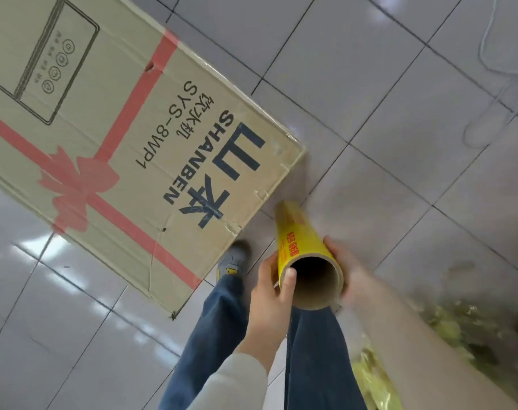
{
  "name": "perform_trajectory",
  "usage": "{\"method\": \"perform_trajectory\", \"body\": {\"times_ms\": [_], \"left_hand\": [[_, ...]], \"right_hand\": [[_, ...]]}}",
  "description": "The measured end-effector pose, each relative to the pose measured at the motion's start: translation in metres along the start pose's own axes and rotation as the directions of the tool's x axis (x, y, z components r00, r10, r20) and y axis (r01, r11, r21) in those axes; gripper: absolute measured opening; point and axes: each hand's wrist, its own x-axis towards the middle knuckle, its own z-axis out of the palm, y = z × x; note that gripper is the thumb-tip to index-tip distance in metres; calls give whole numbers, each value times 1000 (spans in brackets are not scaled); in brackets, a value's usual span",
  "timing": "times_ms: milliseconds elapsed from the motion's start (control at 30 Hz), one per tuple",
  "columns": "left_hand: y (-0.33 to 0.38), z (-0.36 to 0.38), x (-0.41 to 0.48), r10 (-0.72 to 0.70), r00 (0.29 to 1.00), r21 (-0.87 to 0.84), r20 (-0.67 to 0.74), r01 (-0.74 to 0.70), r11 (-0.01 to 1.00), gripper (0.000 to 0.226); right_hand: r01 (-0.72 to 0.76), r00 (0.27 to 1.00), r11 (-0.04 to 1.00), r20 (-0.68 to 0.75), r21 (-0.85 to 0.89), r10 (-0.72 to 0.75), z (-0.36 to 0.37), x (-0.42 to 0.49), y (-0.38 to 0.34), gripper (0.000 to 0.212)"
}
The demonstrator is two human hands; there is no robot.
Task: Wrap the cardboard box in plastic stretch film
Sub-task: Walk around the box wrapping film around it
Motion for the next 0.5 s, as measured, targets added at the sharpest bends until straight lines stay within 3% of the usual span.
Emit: {"method": "perform_trajectory", "body": {"times_ms": [100,167,267,367,500], "left_hand": [[-5,-21,-2,14,998,63,55,-17,998,40],[-10,-36,0,13,990,227,139,-44,973,40],[-22,-56,14,-28,962,482,270,-110,869,63],[-19,-69,24,23,923,425,384,-199,883,84],[-1,-71,36,169,848,391,502,-396,831,66]], "right_hand": [[-3,1000,999,9,32,3,15,4,21,61],[15,1000,1000,-12,13,-15,22,6,28,55],[18,999,997,-34,-71,-21,27,7,32,55],[-1,1000,997,-27,-74,-1,37,6,31,55],[53,999,989,16,-135,-51,45,1,33,47]]}}
